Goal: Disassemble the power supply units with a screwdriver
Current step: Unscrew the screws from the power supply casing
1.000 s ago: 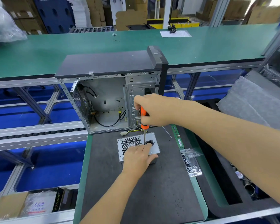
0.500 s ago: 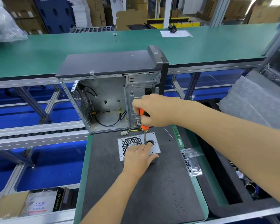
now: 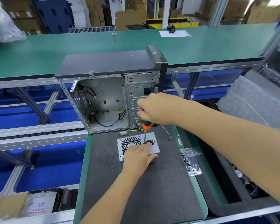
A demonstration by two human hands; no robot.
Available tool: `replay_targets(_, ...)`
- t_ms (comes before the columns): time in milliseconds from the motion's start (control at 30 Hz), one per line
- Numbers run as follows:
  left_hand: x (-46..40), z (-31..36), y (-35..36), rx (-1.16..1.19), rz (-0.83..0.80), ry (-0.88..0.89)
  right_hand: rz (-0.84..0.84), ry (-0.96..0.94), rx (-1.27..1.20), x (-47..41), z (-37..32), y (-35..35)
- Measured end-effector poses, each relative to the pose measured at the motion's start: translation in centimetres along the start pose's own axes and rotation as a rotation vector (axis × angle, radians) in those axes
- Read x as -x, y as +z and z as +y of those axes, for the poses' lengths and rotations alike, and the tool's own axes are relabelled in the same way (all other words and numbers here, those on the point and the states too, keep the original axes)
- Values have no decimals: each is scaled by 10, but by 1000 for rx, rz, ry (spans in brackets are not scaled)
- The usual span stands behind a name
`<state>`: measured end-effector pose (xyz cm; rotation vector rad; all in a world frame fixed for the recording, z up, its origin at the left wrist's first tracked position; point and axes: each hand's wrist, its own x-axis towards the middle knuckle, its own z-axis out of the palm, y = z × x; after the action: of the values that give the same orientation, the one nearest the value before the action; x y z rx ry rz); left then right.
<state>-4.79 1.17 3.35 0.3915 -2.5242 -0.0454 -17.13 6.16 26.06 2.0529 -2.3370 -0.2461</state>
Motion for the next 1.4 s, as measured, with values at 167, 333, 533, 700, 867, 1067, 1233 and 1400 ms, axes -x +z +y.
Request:
replay_targets(167, 0, 0, 1, 4, 4, -3, -24, 44, -179, 1, -5, 1)
replay_targets(333, 1, 0, 1, -4, -2, -1, 7, 3, -171, -2, -2, 4)
replay_targets(533, 1, 0, 1, -9, 3, 0, 33, 81, -28, -1, -3, 1)
replay_targets(700, 1, -1, 3, 14, 39, 8, -24, 36, -212, 2, 0, 1)
replay_targets(867, 3, -1, 3, -6, 50, 34, -34, 2, -183, 0, 3, 3)
replay_targets(1067, 4, -2, 6, 42, 115, 39, -24, 103, -12, 3, 1, 0)
replay_targets(1233, 17, -11, 7, 200, 247, -131, -82, -43, -260, 5, 1, 1)
replay_targets(1400, 17, -30, -6, 147, 184, -331, -20, 104, 10, 3, -1, -1)
